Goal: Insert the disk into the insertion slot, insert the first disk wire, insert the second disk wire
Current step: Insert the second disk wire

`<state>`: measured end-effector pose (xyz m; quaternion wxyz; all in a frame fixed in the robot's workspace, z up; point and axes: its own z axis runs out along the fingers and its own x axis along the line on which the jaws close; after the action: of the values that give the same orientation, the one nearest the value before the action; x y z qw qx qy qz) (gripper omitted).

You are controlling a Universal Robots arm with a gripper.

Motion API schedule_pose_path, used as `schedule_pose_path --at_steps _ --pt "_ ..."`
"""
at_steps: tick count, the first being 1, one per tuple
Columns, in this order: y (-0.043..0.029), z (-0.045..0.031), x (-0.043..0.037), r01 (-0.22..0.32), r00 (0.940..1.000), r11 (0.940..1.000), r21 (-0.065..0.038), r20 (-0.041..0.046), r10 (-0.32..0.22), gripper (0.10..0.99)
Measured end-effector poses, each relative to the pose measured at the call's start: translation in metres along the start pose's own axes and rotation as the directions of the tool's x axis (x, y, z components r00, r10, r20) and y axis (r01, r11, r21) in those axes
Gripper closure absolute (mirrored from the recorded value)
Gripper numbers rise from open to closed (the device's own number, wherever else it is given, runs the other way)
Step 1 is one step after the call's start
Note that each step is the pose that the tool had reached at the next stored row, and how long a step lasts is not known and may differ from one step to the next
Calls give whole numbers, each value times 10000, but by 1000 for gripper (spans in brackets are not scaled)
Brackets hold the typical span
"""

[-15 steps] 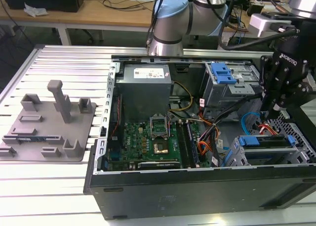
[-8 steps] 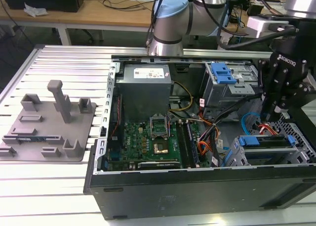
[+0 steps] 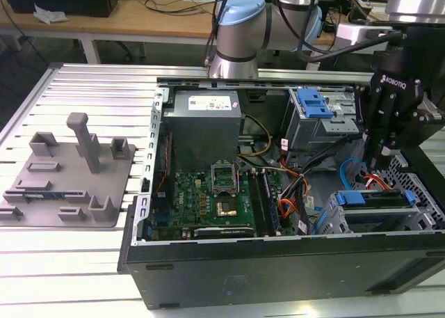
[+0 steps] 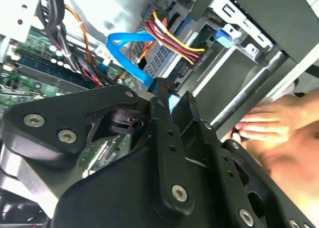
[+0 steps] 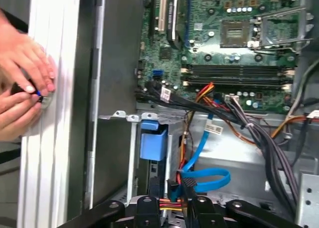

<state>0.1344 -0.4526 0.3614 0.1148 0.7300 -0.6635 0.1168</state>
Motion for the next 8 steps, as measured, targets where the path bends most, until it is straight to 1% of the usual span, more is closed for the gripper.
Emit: schedule_pose_path --at_steps 2,5,7,8 --pt "0 -12 -72 43 10000 10000 48 -43 -43 776" --pt "3 -13 -78 64 9999 10000 56 -82 -63 776" --pt "42 -7 -84 -50 9999 9991 415 -123 55 776" --pt "60 -2 -87 -79 9999 9987 494 -129 85 776"
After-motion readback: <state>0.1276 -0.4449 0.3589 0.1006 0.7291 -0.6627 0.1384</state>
